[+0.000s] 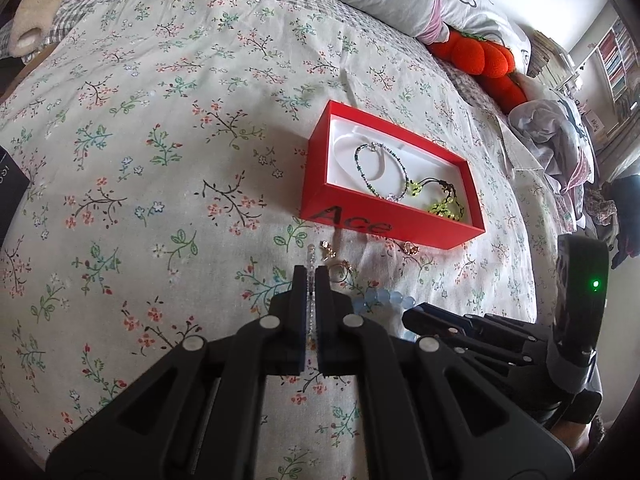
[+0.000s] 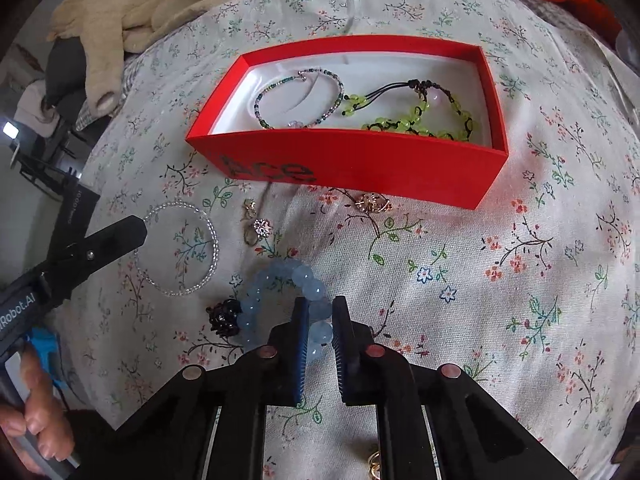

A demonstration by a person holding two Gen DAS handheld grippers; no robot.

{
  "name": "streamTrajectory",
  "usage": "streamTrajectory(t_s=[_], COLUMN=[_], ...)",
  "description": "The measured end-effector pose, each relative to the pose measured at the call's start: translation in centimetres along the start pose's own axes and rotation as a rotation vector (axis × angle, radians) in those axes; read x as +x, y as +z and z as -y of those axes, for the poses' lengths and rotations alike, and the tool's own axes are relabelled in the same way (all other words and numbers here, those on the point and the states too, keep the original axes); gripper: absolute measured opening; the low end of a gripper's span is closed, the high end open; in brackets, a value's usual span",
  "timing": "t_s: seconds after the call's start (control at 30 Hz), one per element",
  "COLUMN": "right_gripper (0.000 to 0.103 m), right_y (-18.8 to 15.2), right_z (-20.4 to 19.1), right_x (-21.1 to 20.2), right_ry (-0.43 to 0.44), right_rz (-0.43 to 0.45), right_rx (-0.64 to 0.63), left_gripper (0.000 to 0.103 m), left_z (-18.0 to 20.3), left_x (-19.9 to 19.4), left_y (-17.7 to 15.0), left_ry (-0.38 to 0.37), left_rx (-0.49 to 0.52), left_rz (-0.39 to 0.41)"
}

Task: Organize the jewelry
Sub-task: 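Carry both bracelets into the red box and open both tools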

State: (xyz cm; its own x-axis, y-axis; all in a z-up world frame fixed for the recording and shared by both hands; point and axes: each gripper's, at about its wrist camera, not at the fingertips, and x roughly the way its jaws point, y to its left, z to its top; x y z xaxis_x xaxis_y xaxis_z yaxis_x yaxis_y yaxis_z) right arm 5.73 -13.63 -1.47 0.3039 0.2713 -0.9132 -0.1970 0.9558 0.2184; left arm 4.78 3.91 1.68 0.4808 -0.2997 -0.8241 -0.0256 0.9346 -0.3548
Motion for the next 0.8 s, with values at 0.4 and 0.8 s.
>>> streamTrajectory(t_s=[0.4, 0.8], right_gripper=[0.012, 0.012], right_y=[2.3, 6.2], right_z=[0.9, 1.2], right_x=[-6.7, -9.7], right_ry=[0.051, 0.060], right_rz=[0.204, 0.367], right_rx=[0.022, 0.032], left_gripper=[0.004, 0.004], left_z=[2.3, 5.2], left_x=[-2.2, -1.0], left_y=[1.7, 5.2], left_ry=[-0.053, -0.138], left_rx=[0.055, 0.059], left_rz=[0.102, 0.183])
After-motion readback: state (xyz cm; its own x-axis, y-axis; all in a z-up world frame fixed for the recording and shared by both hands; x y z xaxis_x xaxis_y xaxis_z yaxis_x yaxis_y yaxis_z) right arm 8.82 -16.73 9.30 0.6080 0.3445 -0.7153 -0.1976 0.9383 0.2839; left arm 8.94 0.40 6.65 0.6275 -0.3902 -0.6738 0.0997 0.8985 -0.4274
